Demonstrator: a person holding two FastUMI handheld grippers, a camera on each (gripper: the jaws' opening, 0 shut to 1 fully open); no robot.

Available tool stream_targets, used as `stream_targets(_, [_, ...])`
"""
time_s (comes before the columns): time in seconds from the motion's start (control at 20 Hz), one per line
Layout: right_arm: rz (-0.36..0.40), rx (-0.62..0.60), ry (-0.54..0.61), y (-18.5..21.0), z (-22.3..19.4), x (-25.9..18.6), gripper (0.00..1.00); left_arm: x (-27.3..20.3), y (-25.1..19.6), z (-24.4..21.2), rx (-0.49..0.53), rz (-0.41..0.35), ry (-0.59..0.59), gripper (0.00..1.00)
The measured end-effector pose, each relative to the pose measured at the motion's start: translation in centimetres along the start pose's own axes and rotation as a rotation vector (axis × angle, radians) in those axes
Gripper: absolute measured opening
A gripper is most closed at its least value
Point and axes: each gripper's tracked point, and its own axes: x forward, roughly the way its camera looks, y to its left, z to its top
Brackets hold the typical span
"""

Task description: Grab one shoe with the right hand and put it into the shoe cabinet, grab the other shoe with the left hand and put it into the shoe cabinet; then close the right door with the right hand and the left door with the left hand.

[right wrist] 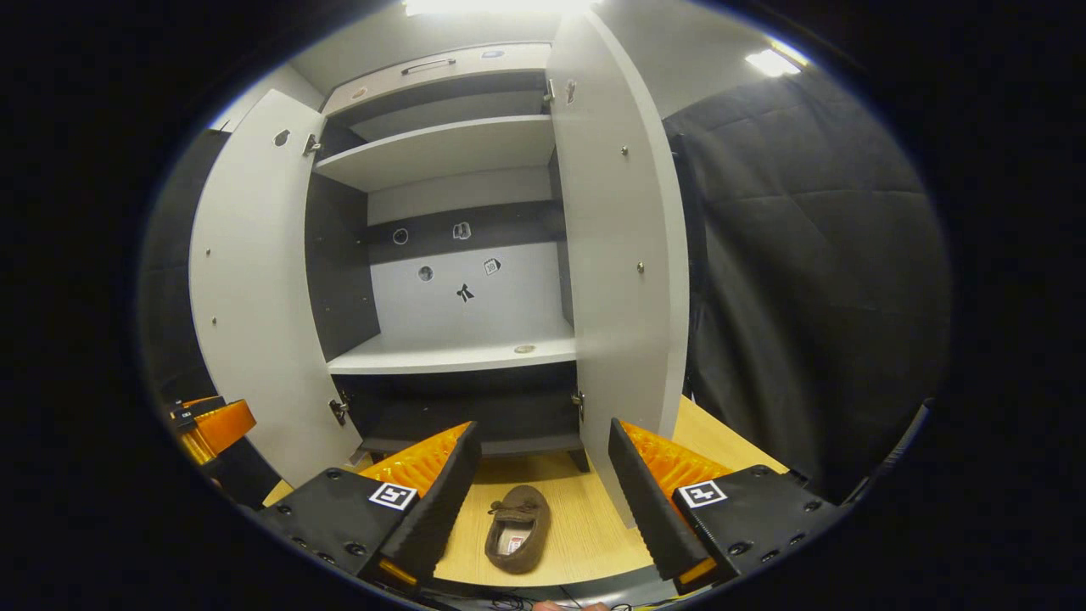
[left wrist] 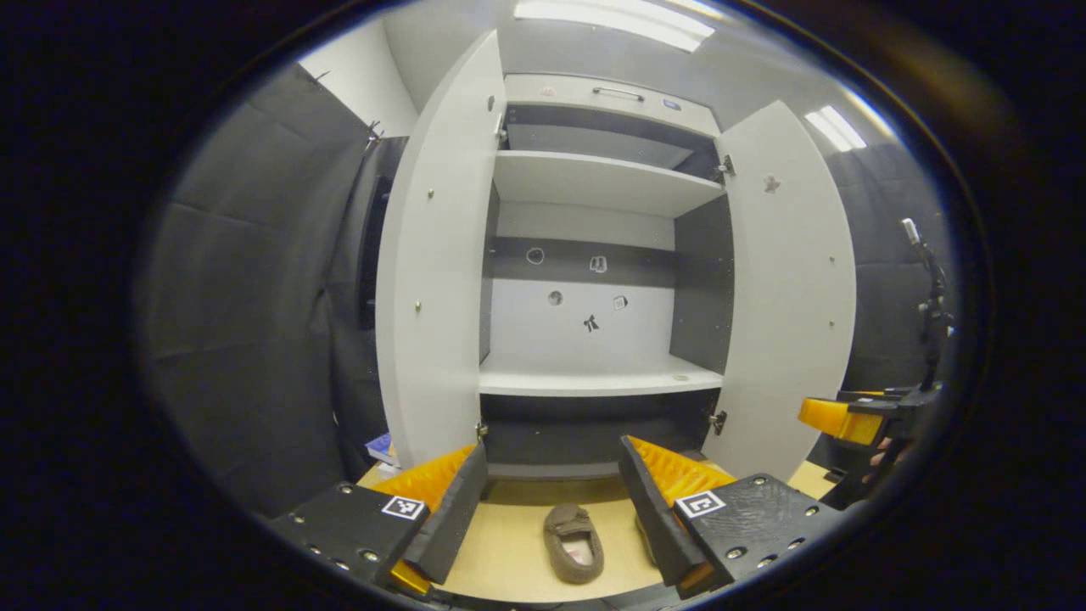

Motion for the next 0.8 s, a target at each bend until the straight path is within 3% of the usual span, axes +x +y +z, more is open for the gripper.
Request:
stream_targets(0.05, [0.011, 0.006, 0.007, 0.3, 0.0, 0.0, 0.96, 0.0, 0.0, -0.2, -0.003, 0.000, 0.005, 0.90])
stream_targets(0.25, [0.053, 0.014, 0.017, 1.4, 0.3, 0.4, 0.92, 0.0, -0.1, -0.4, -0.008, -0.016, -0.007, 0.91])
stream_targets(0.4, [0.066, 0.015, 0.065, 2.0, -0.4, 1.3, 0.96, 0.0, 0.2, -0.6, -0.010, -0.008, -0.007, 0.91])
stream_targets(0.55, [0.127, 0.044, 0.156, 3.8, -2.2, 2.2, 0.92, 0.0, 0.7, -1.0, -0.006, 0.000, -0.003, 0.90])
stream_targets(0.6, [0.148, 0.047, 0.183, 4.3, -3.0, 2.6, 0.98, 0.0, 0.8, -1.1, -0.003, 0.003, 0.001, 0.90])
stream_targets(0.8, [0.180, 0.066, 0.279, 5.9, -6.3, 4.1, 0.98, 0.2, 0.9, -1.5, -0.012, 0.003, 0.013, 0.90])
